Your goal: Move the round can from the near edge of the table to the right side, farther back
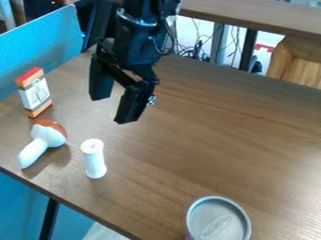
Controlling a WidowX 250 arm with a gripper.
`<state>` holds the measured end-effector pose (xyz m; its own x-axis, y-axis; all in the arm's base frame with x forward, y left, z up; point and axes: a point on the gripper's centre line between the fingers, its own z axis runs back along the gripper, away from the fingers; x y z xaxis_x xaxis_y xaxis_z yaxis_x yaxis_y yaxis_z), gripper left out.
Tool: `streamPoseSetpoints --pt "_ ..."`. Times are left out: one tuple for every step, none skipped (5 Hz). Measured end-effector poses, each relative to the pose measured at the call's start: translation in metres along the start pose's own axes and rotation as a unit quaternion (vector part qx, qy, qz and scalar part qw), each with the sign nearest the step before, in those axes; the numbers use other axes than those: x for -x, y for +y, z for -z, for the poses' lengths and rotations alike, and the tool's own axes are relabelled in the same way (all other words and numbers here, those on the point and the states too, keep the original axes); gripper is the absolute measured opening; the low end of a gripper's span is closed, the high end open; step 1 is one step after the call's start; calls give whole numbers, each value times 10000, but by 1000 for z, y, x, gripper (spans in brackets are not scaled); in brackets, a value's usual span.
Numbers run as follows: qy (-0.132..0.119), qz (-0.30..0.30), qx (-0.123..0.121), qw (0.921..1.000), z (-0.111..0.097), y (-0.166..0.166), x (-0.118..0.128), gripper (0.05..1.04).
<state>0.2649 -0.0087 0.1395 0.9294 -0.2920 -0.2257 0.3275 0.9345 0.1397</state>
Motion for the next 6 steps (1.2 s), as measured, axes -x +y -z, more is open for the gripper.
streamPoseSetpoints --pt "133 16 30 9999 7 -1 0 1001" --pt "335 198 294 9988 11 -26 4 1001" --pt "479 507 455 9965 13 -58 8 1001" --pt "502 711 650 9941 17 -84 10 1001" --pt "859 642 467 9931 31 -113 16 1001" --pt "1195 732 417 9893 35 -141 25 1001"
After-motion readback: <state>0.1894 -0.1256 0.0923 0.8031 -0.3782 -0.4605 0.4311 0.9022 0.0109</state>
